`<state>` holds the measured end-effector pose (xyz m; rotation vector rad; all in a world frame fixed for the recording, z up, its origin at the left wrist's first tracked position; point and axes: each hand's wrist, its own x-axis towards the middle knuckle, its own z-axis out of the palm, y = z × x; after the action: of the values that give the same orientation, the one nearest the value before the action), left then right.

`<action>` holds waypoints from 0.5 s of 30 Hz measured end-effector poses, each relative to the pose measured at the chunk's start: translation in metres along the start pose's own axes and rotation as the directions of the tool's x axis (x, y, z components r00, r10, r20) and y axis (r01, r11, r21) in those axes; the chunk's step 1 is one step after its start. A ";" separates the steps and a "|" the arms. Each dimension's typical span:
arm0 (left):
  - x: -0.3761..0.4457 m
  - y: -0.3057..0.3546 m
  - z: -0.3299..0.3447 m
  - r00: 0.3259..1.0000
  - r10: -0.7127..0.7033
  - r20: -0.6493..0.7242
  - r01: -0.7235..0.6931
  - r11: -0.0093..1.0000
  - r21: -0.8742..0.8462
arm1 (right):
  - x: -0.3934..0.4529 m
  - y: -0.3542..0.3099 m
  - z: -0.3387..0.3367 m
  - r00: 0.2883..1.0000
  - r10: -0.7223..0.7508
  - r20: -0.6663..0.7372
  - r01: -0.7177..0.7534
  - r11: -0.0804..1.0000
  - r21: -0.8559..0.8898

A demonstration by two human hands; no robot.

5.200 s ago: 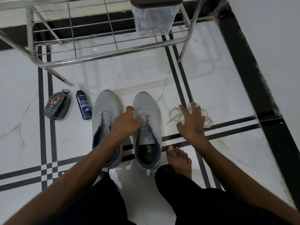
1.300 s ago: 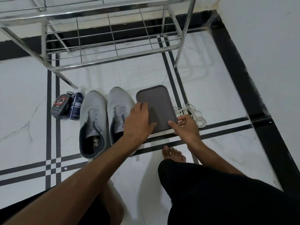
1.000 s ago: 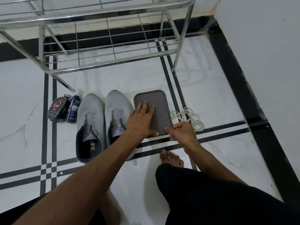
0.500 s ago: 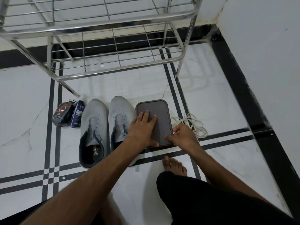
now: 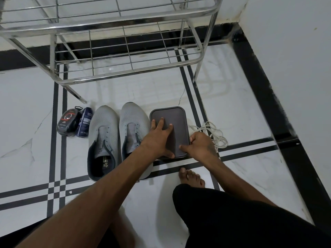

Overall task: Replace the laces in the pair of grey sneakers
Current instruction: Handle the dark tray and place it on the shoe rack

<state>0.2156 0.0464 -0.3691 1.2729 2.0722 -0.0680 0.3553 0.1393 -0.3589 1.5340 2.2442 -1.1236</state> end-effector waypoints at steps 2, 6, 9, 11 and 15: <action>-0.001 -0.005 -0.002 1.000 0.026 0.013 -0.026 0.999 -0.032 | -0.001 -0.001 -0.002 1.000 -0.009 -0.004 0.009 1.000 -0.009; -0.005 -0.004 -0.001 0.996 0.015 0.085 -0.010 0.998 -0.060 | -0.001 -0.001 -0.007 0.997 -0.072 0.013 0.071 0.994 0.085; -0.010 0.006 0.008 1.000 -0.020 0.011 0.020 1.000 -0.005 | -0.001 -0.005 -0.008 0.993 -0.100 0.056 0.092 0.988 0.124; -0.012 0.009 0.014 0.998 -0.007 -0.058 0.008 1.000 0.028 | -0.001 -0.003 -0.006 0.994 -0.099 0.054 0.088 0.981 0.172; -0.020 0.002 0.021 0.994 0.068 -0.090 -0.063 0.996 0.063 | -0.003 0.004 -0.008 0.987 0.009 0.158 -0.092 0.846 0.525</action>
<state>0.2345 0.0238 -0.3727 1.4037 2.1189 -0.0429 0.3625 0.1431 -0.3536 1.6025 1.8653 -1.8928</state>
